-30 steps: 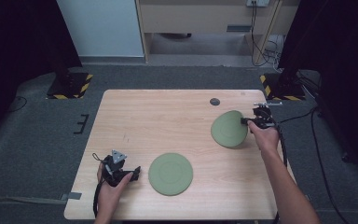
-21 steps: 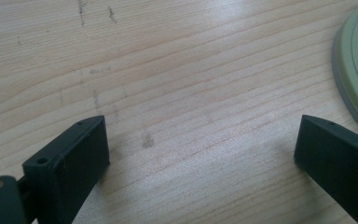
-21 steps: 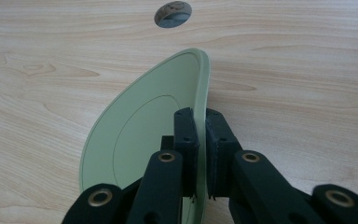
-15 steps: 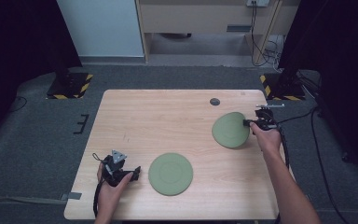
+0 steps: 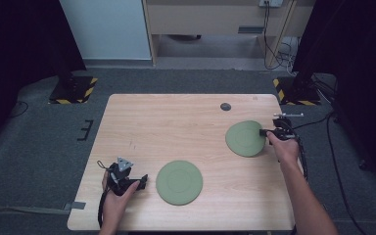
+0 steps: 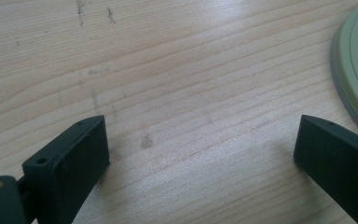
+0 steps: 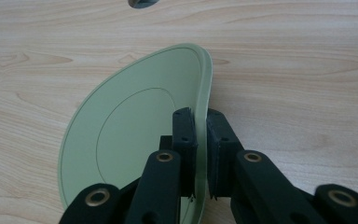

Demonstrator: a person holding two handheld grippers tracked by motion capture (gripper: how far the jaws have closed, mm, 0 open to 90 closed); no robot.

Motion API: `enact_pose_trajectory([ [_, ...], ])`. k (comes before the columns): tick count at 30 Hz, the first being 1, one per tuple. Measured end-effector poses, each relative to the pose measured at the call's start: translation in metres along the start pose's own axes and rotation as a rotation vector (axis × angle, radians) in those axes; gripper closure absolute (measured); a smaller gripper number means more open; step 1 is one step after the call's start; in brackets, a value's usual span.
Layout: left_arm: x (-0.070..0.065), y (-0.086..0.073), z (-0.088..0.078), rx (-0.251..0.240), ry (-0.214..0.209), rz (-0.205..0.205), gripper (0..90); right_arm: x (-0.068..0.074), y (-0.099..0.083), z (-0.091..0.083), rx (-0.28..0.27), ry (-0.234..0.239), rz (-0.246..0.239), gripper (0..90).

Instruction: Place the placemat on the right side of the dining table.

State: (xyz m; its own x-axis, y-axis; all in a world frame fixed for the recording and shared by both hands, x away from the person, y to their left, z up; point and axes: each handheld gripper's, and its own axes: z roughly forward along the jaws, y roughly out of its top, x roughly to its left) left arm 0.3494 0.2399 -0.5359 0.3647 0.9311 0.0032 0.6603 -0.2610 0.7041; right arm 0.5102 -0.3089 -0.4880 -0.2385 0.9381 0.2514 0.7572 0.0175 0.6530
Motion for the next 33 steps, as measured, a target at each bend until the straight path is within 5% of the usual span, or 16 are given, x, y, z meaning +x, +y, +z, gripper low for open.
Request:
enact_pose_trajectory([
  [12,0.0,0.0,0.0,-0.001,0.002,0.001,2.7,-0.016,-0.007,0.004,0.007,-0.001,0.046,82.1],
  [33,-0.001,0.0,0.0,-0.001,-0.003,0.006,2.9,-0.022,-0.01,0.008,0.003,-0.064,0.035,76.1],
])
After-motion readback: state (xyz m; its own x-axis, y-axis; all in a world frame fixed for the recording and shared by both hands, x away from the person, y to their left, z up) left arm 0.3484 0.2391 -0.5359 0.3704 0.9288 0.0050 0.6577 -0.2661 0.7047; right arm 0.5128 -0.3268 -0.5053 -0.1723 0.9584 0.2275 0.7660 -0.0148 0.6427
